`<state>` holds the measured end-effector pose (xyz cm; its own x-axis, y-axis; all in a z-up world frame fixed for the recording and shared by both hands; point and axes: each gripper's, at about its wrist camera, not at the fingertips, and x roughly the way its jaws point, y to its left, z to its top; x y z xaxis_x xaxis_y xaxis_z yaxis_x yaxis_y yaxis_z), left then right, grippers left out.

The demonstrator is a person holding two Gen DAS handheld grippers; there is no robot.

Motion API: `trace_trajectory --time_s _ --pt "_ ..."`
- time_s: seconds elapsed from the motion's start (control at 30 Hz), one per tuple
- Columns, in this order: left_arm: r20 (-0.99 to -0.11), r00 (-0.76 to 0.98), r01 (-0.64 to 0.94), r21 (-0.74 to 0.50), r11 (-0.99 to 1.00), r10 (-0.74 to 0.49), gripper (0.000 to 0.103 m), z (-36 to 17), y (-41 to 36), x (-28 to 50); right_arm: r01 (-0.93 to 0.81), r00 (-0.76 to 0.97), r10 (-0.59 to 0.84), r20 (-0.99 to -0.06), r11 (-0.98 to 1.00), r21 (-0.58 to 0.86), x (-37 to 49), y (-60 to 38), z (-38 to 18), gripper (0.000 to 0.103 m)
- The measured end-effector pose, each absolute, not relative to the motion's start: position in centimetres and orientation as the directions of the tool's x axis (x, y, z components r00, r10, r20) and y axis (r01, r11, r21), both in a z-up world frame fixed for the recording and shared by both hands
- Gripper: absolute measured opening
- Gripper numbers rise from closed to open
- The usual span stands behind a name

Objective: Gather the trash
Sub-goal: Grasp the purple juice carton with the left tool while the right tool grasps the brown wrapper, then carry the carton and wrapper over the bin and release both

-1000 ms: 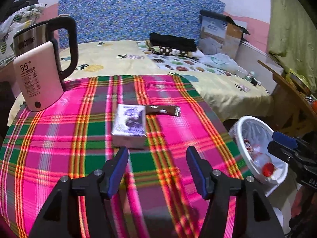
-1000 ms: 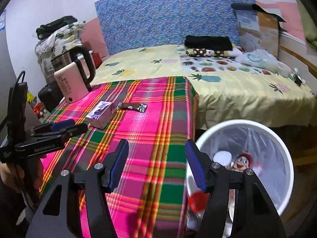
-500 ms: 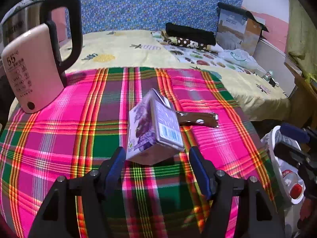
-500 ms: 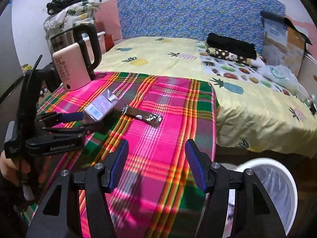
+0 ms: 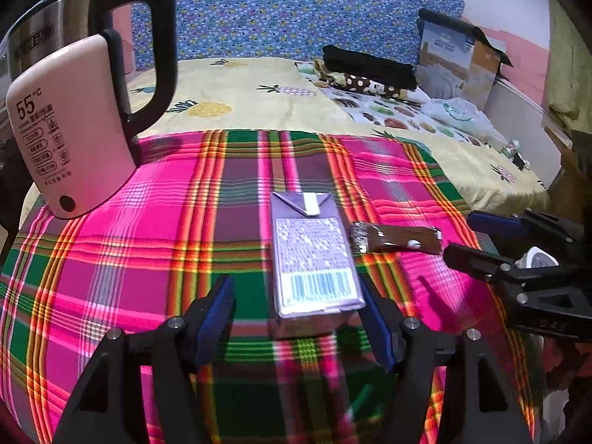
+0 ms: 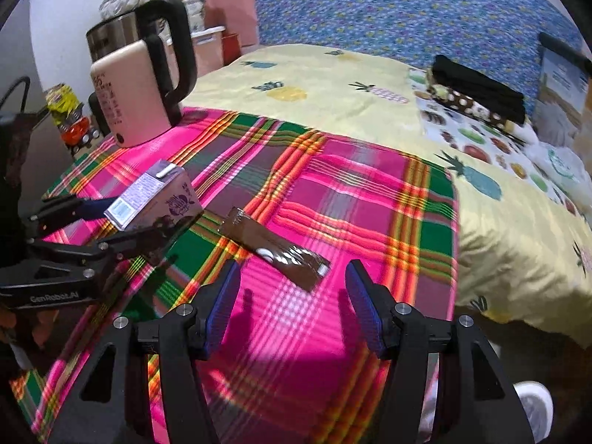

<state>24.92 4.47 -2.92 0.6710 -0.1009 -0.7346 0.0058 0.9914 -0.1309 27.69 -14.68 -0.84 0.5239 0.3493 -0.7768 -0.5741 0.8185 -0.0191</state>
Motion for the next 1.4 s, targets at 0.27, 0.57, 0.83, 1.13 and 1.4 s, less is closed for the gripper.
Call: trace_trajectory --time_s 0.27,0.57,0.83,1.13,1.4 --pt "-0.744 0.663 -0.003 -0.117 0.993 -0.086 0.041 -3.2 5.2 25.4 -0.642 0.469 0.347 -0.812 0.766 -0.043 29.6 -13.0 -2.1 0.061" --pt "-0.747 0.659 0.006 -0.115 0.993 -0.090 0.041 -3.1 5.3 25.1 -0.662 0.441 0.341 -0.830 0.748 -0.044 28.8 -12.3 -2.1 0.023" --pt "-0.735 0.672 0.012 -0.117 0.993 -0.094 0.041 -2.2 5.0 23.8 -0.623 0.453 0.323 -0.831 0.781 -0.036 27.2 -13.1 -1.0 0.022" --pt "-0.715 0.688 0.053 -0.123 0.991 -0.126 0.041 -0.5 2.7 21.0 -0.559 0.501 0.331 -0.800 0.829 -0.008 24.0 -15.2 1.4 0.022" --pt "-0.699 0.692 0.116 -0.142 0.983 -0.182 0.041 0.7 -0.3 18.1 -0.479 0.562 0.307 -0.768 0.878 0.000 20.7 -18.3 2.6 0.022"
